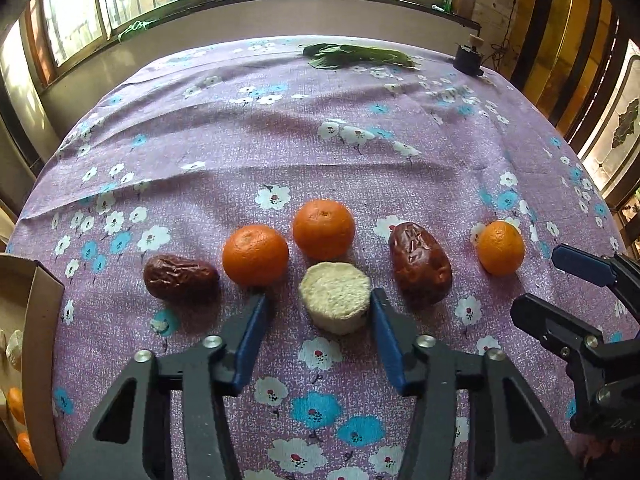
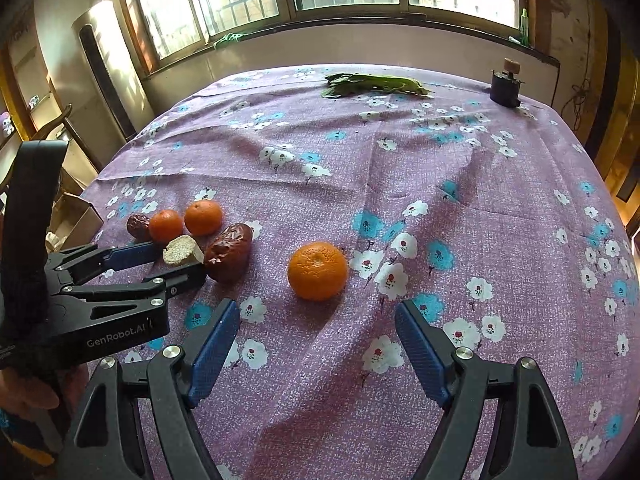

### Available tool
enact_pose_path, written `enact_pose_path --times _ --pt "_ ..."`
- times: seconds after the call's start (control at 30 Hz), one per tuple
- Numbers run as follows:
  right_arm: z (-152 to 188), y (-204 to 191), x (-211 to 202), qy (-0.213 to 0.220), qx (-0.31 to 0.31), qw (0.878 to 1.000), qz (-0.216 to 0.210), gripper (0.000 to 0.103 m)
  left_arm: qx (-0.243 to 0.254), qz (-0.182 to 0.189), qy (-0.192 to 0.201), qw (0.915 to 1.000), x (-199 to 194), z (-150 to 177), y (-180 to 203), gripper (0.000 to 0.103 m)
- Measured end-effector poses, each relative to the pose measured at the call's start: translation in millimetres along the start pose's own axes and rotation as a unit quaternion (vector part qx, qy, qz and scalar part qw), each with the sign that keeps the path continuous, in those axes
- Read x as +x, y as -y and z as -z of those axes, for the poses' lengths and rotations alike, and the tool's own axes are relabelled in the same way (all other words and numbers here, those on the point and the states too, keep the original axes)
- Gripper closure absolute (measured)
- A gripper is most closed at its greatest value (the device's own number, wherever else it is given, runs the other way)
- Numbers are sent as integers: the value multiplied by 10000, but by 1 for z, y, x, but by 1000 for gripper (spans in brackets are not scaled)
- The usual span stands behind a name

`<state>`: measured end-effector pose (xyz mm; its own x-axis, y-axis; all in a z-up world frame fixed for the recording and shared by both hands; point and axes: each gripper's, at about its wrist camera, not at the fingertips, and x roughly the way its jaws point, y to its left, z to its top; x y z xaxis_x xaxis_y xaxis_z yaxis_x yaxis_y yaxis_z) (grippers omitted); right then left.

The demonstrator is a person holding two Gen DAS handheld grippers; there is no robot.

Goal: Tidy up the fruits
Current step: 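Grasp the round pale chunk with the left tool while the right tool grasps a mandarin, then carry chunk and mandarin into the box and open both tools to release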

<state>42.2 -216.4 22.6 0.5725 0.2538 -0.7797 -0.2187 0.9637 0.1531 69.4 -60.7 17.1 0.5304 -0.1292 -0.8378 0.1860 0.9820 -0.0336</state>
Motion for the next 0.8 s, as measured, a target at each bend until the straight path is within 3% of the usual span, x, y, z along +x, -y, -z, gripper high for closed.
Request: enact_pose_path --times 0.3,0.37,0.43,0.8 --pt "-12 -5 18 -17 -132 9998 140 23 -171 271 -28 9995 -13 13 -8 71" --pt "-17 -7 27 -124 -241 9994 198 50 -193 332 -2 9993 -20 17 -10 71" --pt "-19 -7 36 -252 -294 9990 209 64 -193 307 23 9993 -28 21 -12 71" --pt "-3 -40 -9 18 -347 9993 -144 65 -435 49 300 9986 -71 46 -51 71"
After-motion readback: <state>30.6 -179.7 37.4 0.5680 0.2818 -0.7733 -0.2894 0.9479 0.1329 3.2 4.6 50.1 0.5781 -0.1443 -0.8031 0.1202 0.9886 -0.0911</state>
